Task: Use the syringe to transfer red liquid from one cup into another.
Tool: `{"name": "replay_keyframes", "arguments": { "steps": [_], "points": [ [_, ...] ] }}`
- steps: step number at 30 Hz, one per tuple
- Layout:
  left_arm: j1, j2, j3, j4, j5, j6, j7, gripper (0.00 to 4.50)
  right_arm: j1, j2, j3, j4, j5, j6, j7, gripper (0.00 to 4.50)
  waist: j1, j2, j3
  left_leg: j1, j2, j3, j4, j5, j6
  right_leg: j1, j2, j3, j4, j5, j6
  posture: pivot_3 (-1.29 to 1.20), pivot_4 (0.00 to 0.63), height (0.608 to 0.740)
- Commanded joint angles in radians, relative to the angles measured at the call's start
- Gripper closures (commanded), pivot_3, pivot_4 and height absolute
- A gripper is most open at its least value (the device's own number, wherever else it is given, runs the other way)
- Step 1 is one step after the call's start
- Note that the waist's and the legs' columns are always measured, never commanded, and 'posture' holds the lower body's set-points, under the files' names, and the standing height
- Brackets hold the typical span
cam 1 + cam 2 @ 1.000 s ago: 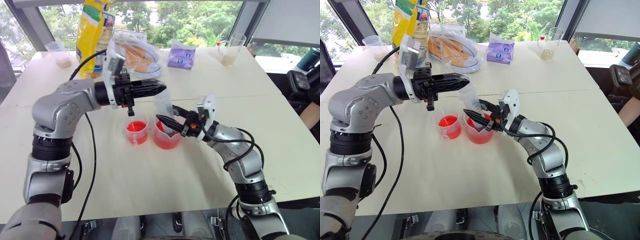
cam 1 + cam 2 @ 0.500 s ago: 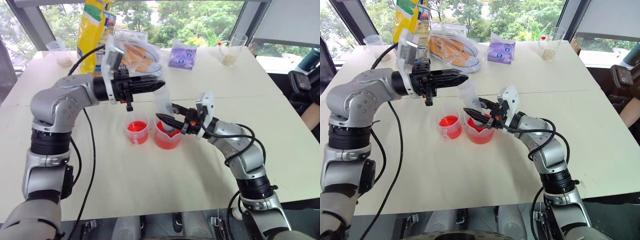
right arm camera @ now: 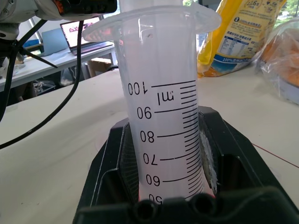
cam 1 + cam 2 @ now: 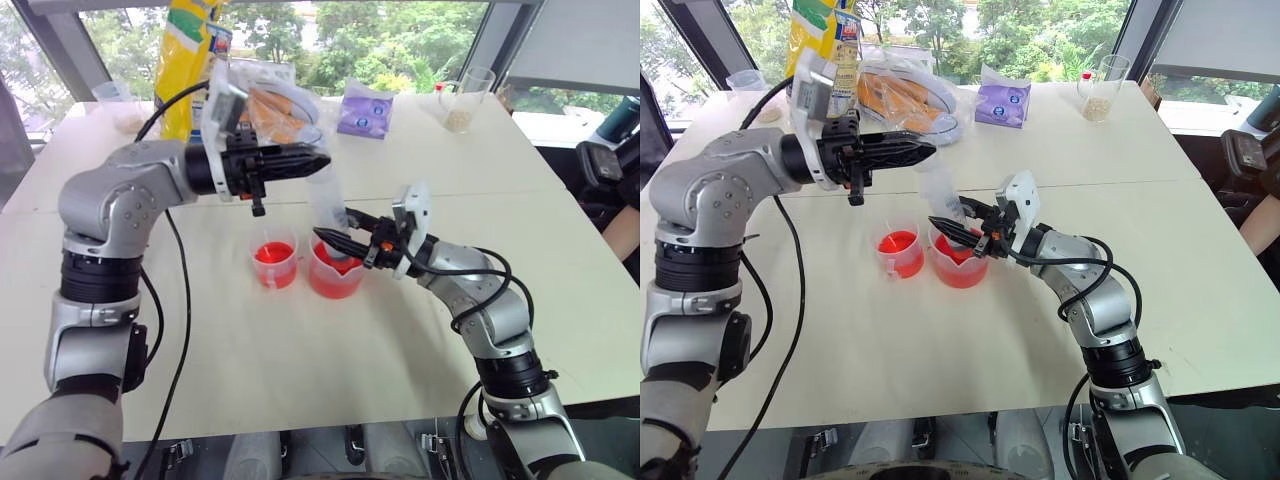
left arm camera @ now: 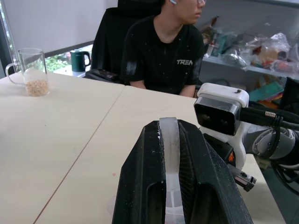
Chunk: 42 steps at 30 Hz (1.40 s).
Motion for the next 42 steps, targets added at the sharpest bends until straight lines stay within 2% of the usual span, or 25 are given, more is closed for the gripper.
{"name": "replay_keyframes", "arguments": {
  "steps": [1, 42],
  "points": [
    [-0.069, 0.028, 0.084, -0.019, 0.005, -0.058, 0.019, 4.48, 0.034, -0.023, 0.049, 0.011, -0.011, 0.043, 0.029, 3.12, 0.000, 0.000, 0.000, 0.000, 0.000, 0.000, 0.000, 0.000, 0.000, 0.000, 0.000, 0.000, 0.000, 0.000, 0.000, 0.00, 0.150, 0.740],
    [-0.068, 0.011, 0.089, -0.017, 0.004, -0.074, 0.030, 4.48, 0.014, -0.031, 0.040, -0.009, 0.003, 0.050, 0.030, 3.12, 0.000, 0.000, 0.000, 0.000, 0.000, 0.000, 0.000, 0.000, 0.000, 0.000, 0.000, 0.000, 0.000, 0.000, 0.000, 0.00, 0.150, 0.740]
  ]
}}
